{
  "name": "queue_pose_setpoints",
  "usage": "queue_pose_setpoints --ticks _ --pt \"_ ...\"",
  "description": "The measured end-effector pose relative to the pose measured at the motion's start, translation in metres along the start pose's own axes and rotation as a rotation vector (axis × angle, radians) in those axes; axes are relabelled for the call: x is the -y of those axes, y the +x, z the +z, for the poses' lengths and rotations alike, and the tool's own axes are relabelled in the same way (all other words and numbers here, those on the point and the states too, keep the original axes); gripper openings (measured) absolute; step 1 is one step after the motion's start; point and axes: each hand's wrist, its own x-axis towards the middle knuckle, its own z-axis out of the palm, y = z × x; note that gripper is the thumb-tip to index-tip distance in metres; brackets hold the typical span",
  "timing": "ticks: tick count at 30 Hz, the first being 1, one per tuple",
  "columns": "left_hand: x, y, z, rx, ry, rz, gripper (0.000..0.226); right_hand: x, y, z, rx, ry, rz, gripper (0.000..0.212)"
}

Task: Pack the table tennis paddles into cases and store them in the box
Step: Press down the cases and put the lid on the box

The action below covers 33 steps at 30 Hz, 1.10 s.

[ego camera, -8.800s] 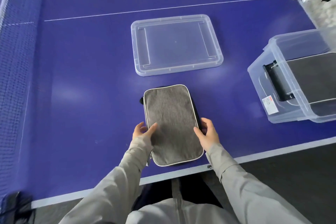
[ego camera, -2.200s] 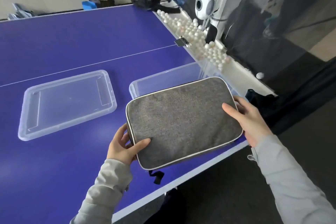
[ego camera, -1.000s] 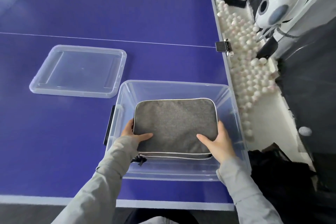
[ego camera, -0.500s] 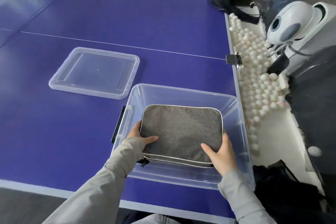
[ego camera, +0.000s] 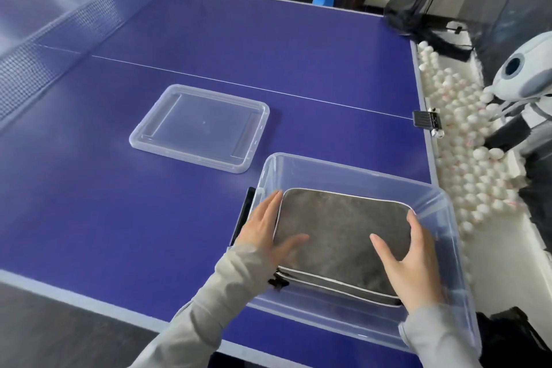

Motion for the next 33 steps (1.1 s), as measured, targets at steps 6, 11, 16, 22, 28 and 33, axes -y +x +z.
queue_pose_setpoints --ticks 6,11,16,22,28,33 --pt "0.076 0.038 -0.098 -0.198 0.103 -0.091 0.079 0.082 0.017 0.073 0.039 0.011 -0.074 0.071" --pt "0.196 0.089 -0.188 -0.092 0.166 -0.368 0.079 0.17 0.047 0.166 0.067 -0.005 -0.169 0.064" --pt "0.286 0.152 -0.246 -0.067 0.216 -0.497 0.079 0.223 0.102 0.266 0.192 -0.138 -0.176 0.066" --pt "0.348 0.216 -0.267 -0.046 0.366 -0.478 0.077 0.197 0.149 0.331 0.254 -0.493 0.028 0.063" --pt "0.378 0.264 -0.254 -0.111 0.516 -0.452 0.071 0.159 0.163 0.357 0.22 -0.715 0.123 0.061" --pt "0.383 0.277 -0.233 -0.185 0.413 -0.478 0.072 0.154 0.16 0.382 0.228 -0.651 0.144 0.067"
